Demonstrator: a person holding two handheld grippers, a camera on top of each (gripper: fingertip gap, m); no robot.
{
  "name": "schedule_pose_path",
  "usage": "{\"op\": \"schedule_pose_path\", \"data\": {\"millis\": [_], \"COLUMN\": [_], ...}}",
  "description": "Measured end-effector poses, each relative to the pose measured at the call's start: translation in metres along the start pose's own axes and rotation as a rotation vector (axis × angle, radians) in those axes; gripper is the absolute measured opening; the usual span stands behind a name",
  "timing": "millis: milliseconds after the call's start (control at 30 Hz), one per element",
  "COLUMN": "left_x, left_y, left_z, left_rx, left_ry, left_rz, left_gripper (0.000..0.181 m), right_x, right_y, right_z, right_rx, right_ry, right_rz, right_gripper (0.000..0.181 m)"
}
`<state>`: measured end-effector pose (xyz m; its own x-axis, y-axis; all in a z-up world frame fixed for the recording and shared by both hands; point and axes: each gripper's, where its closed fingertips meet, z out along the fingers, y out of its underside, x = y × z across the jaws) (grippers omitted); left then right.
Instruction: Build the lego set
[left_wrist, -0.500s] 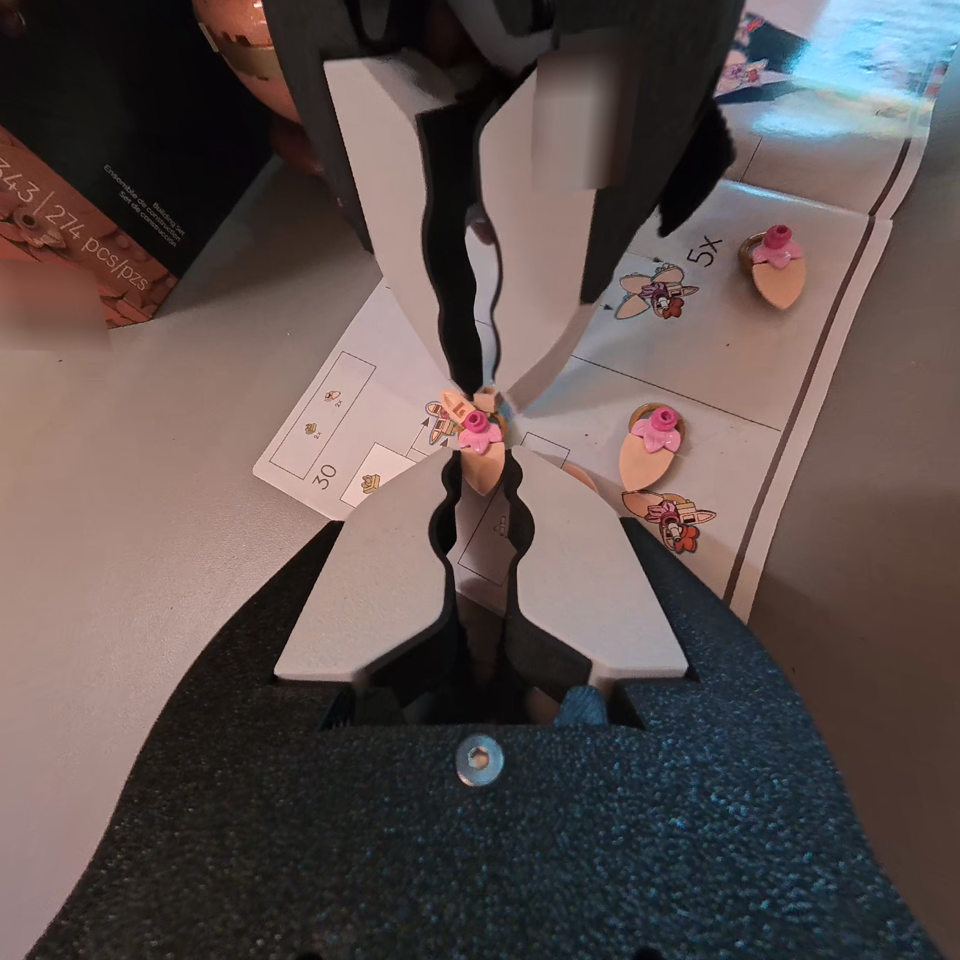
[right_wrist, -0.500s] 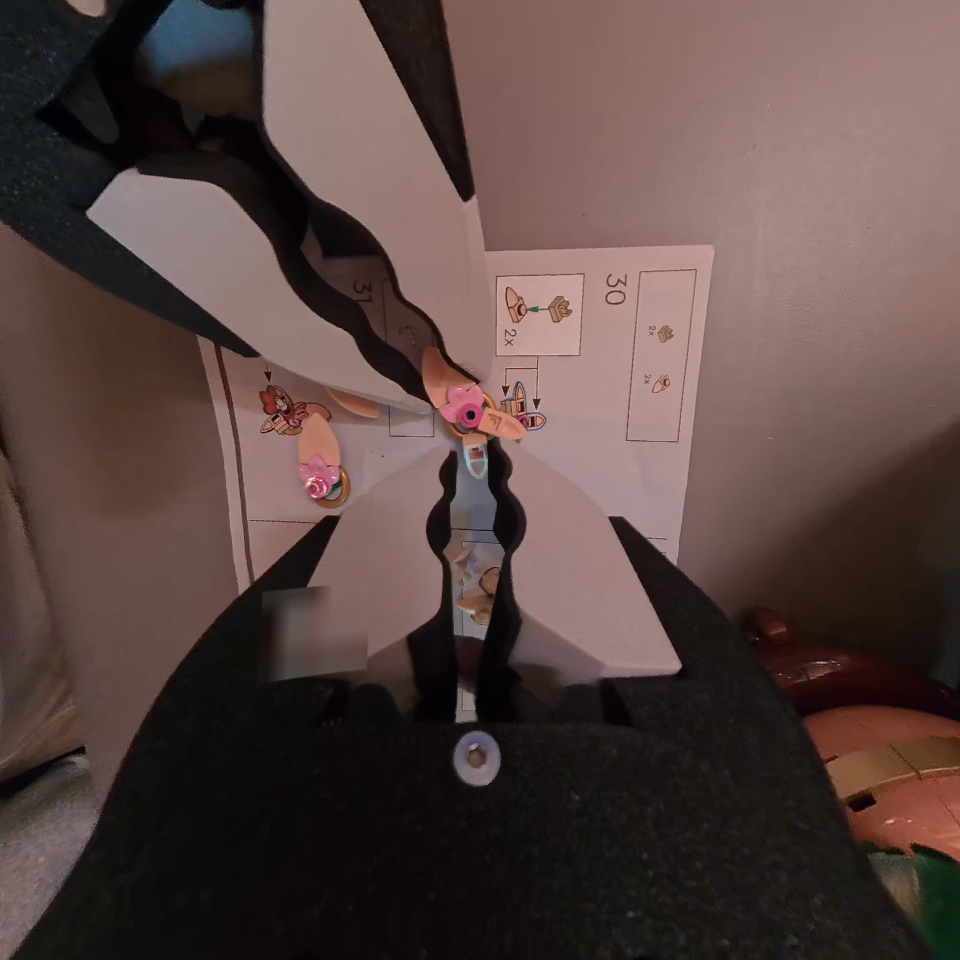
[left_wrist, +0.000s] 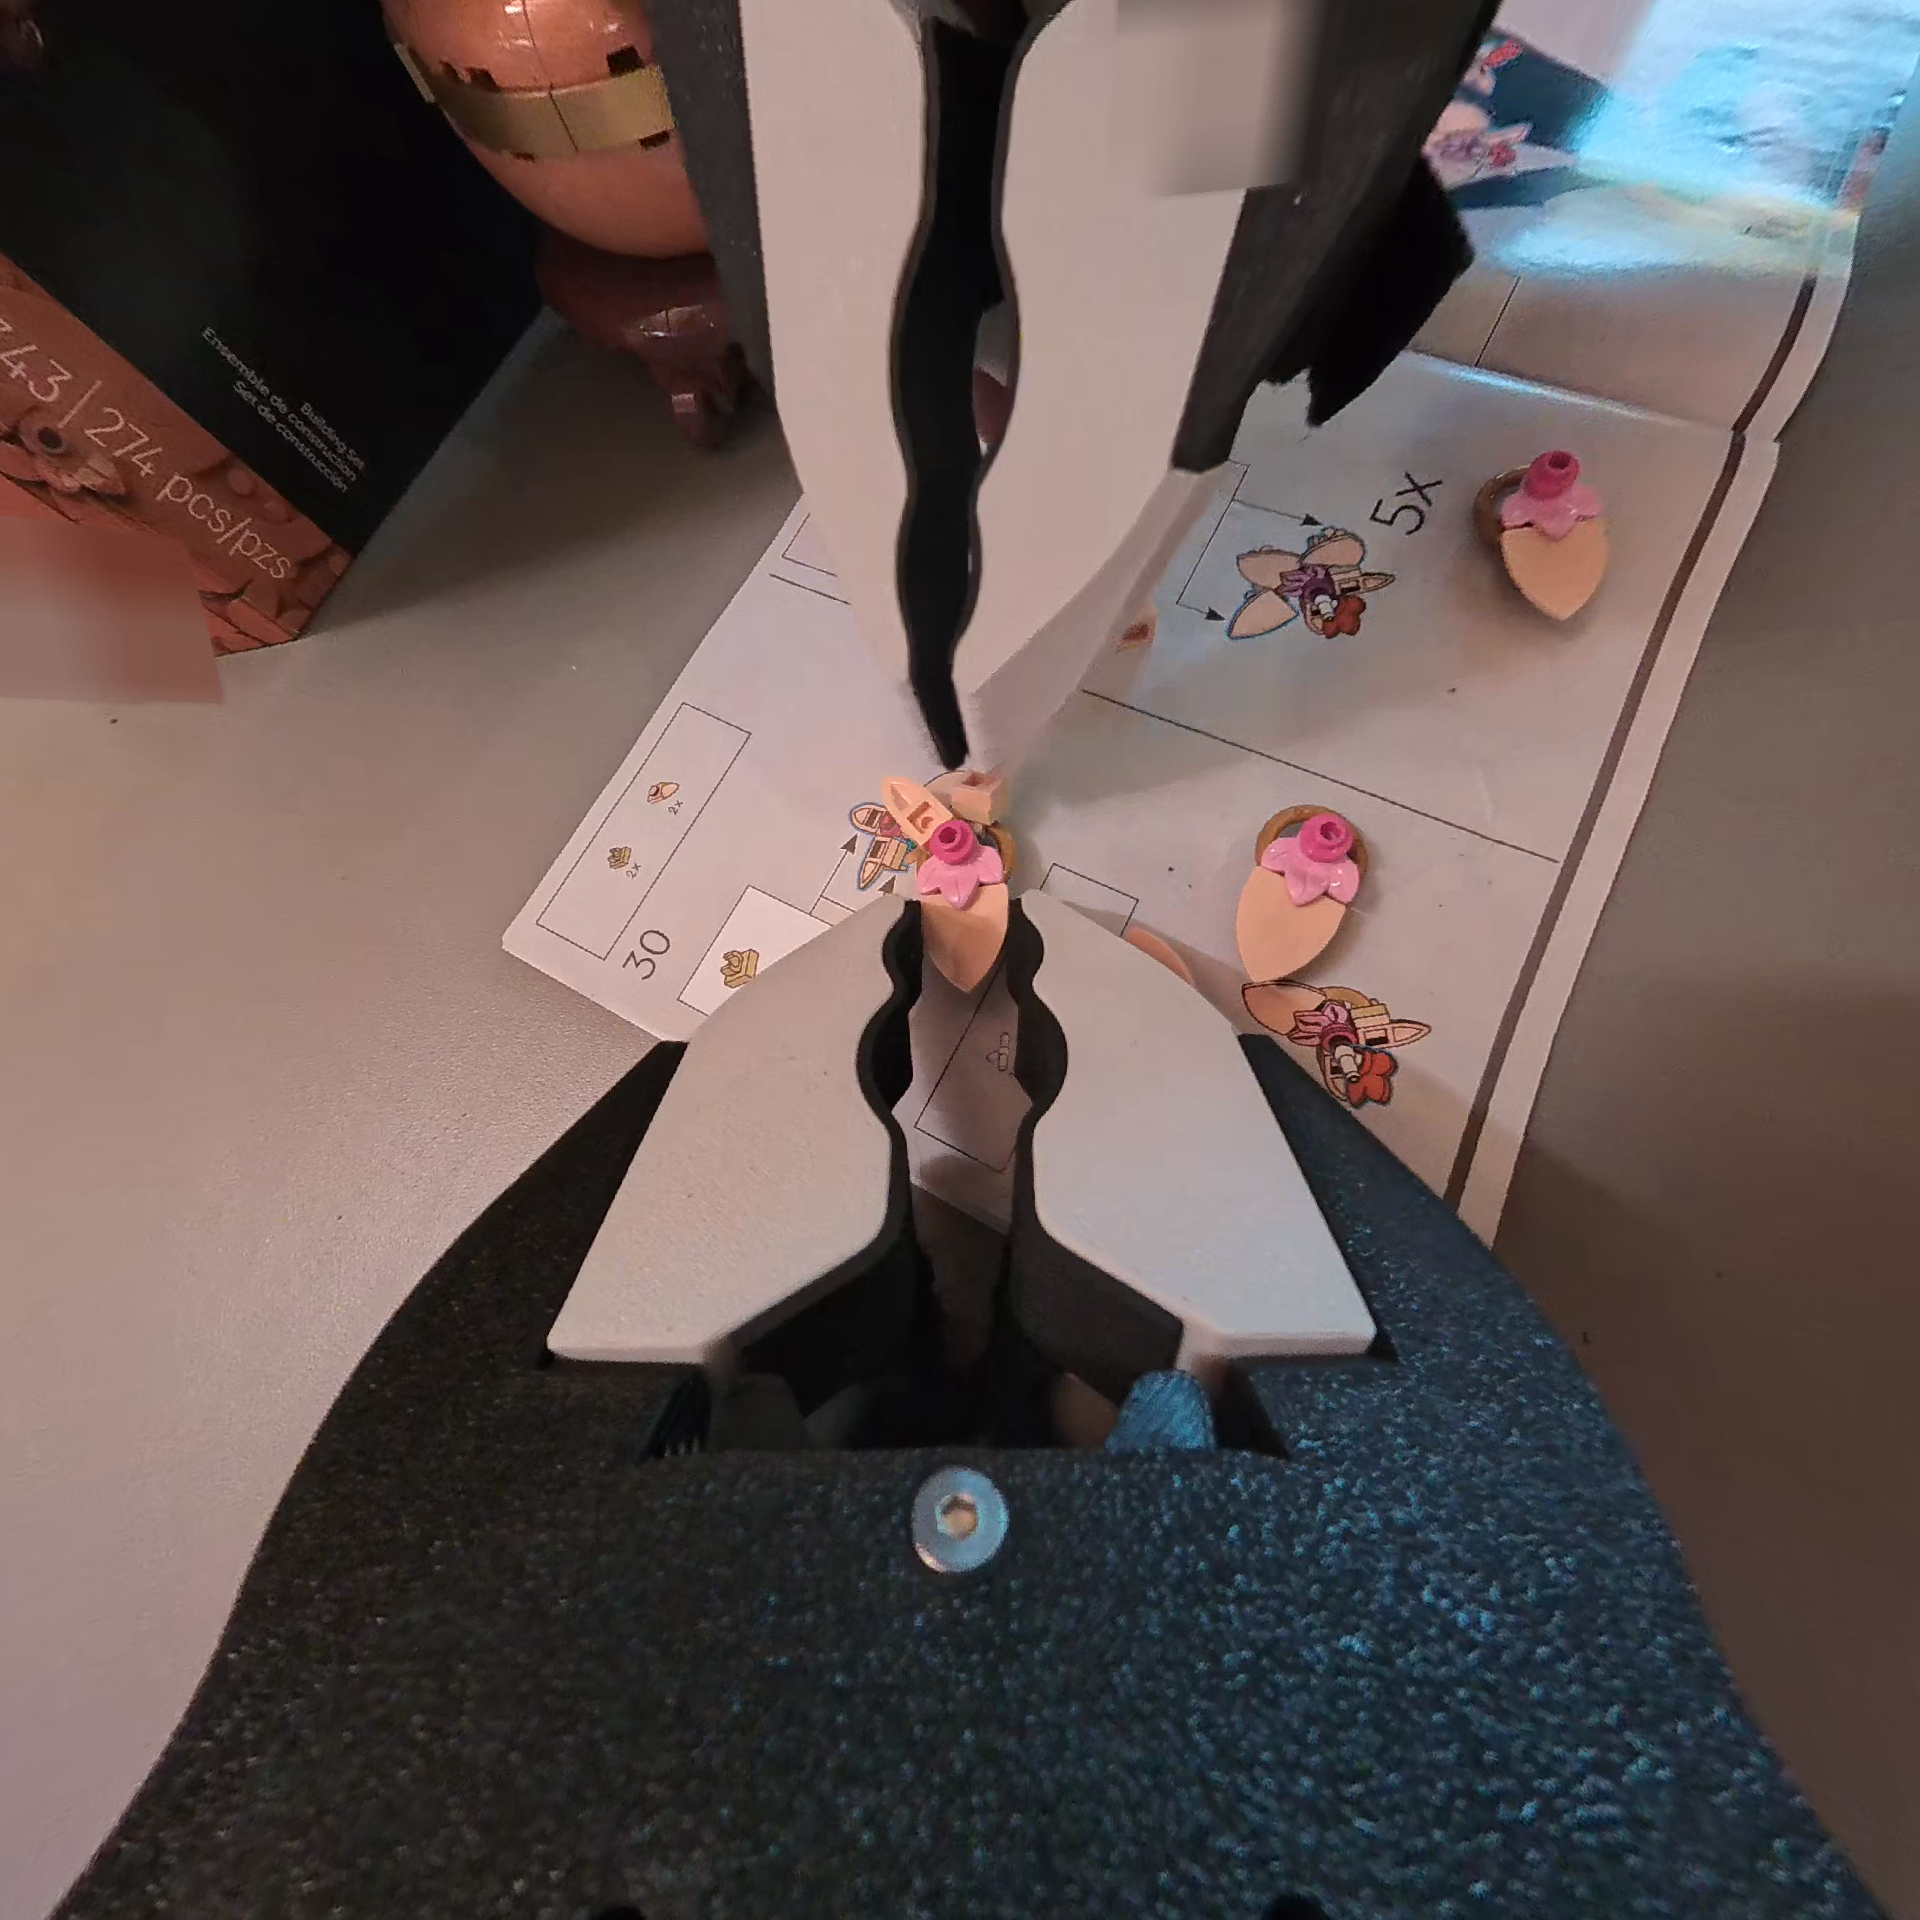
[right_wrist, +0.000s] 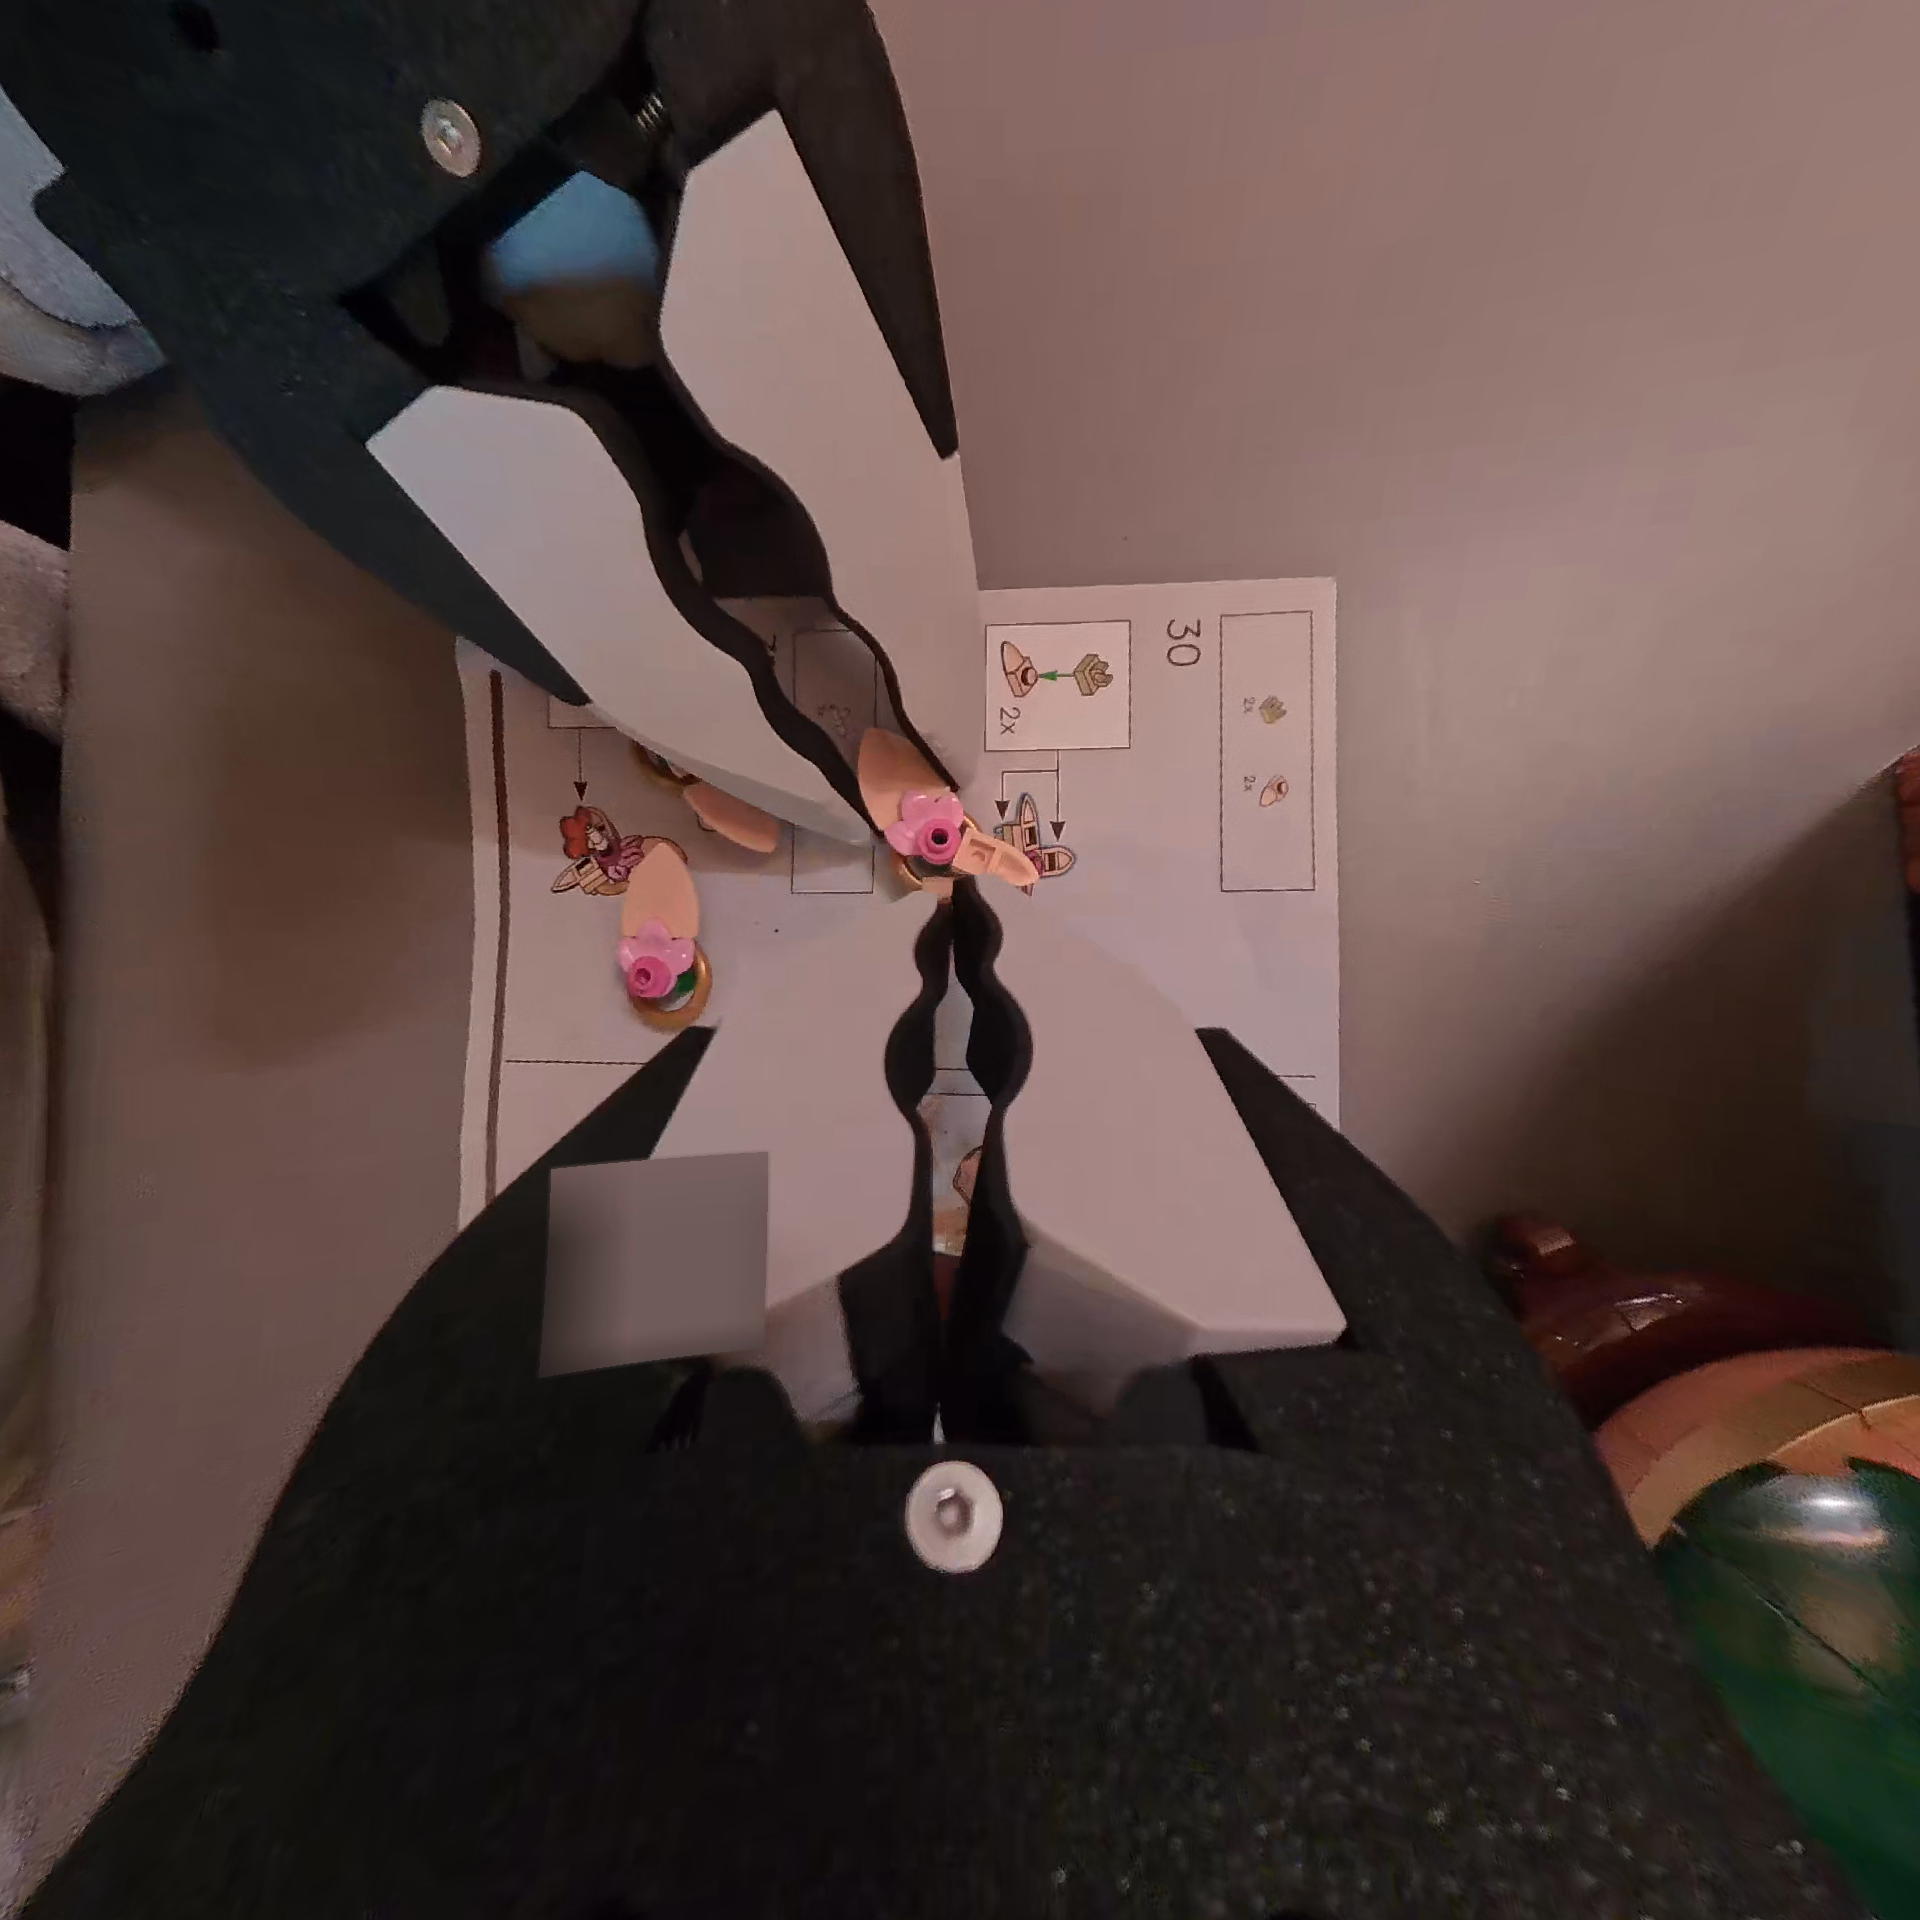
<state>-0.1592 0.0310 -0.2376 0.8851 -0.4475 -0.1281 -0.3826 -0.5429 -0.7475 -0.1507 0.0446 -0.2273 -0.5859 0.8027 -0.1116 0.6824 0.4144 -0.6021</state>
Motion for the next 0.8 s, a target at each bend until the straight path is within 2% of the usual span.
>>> {"op": "schedule_pose_path", "data": {"millis": [600,800], "left_x": [0.000,0.000], "left_y": [0.000,0.000], "left_z": [0.000,0.000], "left_rx": [0.003,0.001], "left_ry": [0.000,0.006], "left_rz": [0.008,0.004], "left_gripper": [0.015,0.015], "right_x": [-0.007,0.002], "right_y": [-0.001,-0.010], "right_z": [0.007,-0.013], "right_rx": [0.017,0.130], "right_ry": [-0.054,-0.034], "right_rz": [0.028,0.053], "right_gripper": [0.000,0.003]}}
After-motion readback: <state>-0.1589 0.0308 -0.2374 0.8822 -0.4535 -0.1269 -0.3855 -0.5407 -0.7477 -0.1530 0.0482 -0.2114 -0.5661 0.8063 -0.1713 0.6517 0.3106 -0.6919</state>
